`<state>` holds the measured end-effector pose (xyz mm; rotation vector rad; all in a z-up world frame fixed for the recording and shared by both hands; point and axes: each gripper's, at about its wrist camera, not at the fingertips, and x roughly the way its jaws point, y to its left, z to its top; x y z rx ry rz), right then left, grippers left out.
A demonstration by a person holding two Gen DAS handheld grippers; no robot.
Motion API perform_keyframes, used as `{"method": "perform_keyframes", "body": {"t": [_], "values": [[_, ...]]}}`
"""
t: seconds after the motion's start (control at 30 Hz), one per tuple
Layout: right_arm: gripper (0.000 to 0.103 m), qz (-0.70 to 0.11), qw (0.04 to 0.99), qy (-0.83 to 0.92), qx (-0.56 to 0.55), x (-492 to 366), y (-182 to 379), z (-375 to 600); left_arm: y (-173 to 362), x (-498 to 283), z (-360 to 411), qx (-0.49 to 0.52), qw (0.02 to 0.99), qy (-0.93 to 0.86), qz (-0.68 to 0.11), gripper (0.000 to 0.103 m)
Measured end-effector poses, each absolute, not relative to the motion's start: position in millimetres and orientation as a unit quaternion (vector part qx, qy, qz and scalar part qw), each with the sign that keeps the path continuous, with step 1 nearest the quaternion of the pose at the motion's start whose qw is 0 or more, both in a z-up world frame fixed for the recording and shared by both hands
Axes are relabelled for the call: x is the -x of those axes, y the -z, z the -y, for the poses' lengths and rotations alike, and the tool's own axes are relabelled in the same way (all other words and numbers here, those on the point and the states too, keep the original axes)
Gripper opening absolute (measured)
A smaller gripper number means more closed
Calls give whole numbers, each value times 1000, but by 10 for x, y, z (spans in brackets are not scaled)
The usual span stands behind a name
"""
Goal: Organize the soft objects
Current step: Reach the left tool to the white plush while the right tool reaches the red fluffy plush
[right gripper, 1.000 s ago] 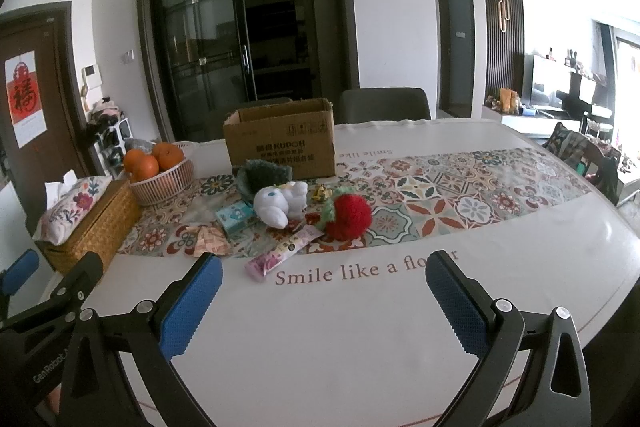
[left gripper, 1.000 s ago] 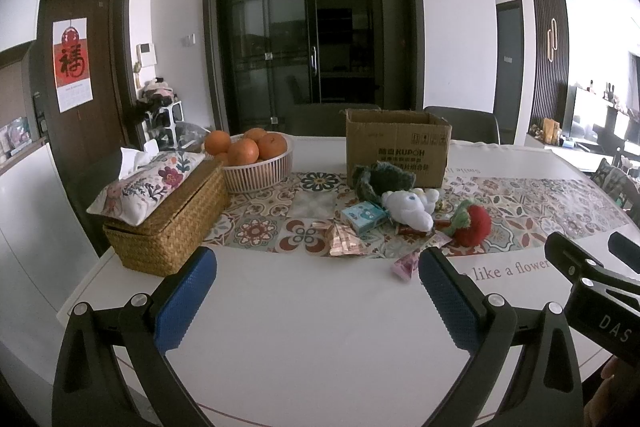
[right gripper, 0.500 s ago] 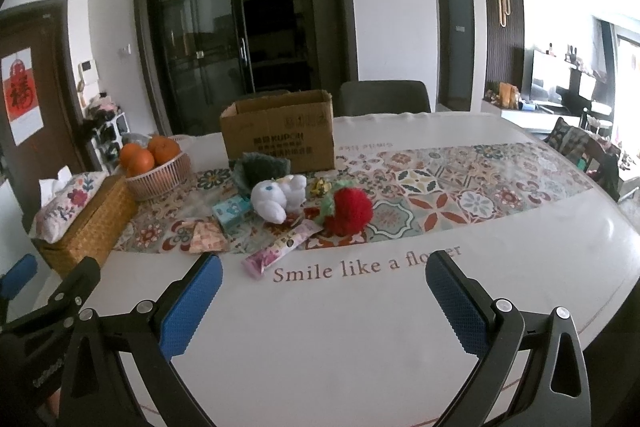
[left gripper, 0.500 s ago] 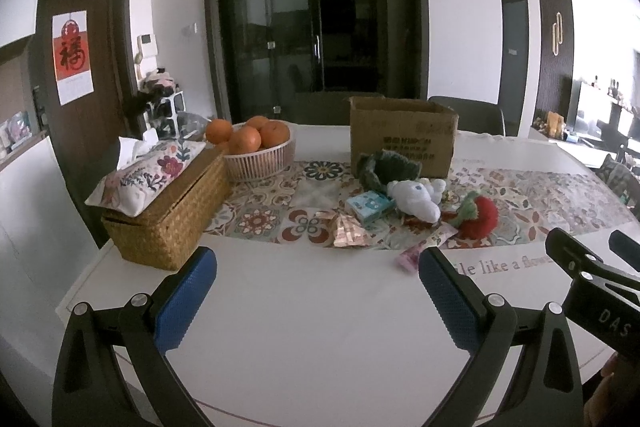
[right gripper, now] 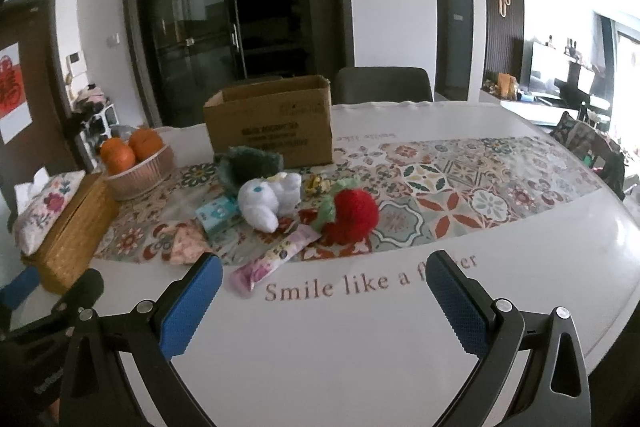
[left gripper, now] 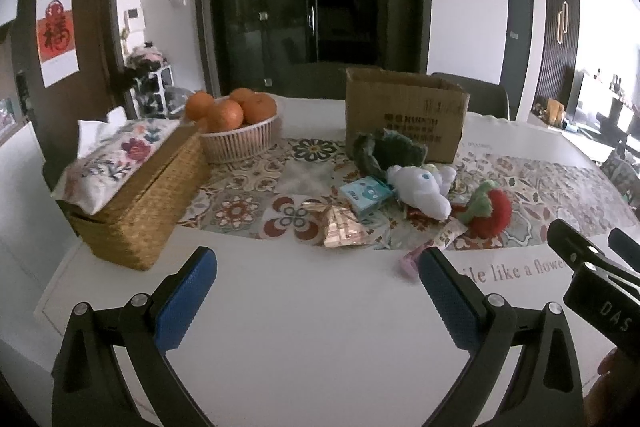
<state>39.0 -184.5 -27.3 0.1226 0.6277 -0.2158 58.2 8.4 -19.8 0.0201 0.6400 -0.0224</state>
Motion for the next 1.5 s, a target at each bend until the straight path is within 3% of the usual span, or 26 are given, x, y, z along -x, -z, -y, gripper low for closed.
{"method": "perform_keyframes", "body": {"t": [1.0, 1.5], "values": [[103, -424, 885, 132, -141, -1909, 990, 2632, 709, -2342, 923, -113, 894, 150, -406, 88], [95, -480, 851, 127, -170, -2317, 1420, 2783, 948, -2863, 1252, -158, 866, 194, -434, 82]]}}
